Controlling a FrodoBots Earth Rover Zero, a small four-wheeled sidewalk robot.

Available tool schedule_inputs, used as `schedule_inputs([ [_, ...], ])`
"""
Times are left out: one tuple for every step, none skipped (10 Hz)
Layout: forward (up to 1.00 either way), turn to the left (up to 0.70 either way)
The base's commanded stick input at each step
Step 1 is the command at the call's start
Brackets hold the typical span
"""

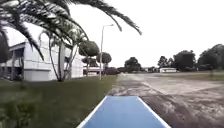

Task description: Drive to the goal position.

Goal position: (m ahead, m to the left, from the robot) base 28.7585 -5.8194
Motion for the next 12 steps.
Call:
schedule_inputs([
  [0.5,-0.5],
  [0.5,-0.09],
  [0.5,0.0],
  [0.5,0.0],
  [0.5,0.0],
  [0.5,0.0],
  [0.5,0.0],
  [0.5,0.0],
  [0.5,0.0],
  [0.5,0.0],
  [0.5,0.0],
  [0.5,0.0],
])
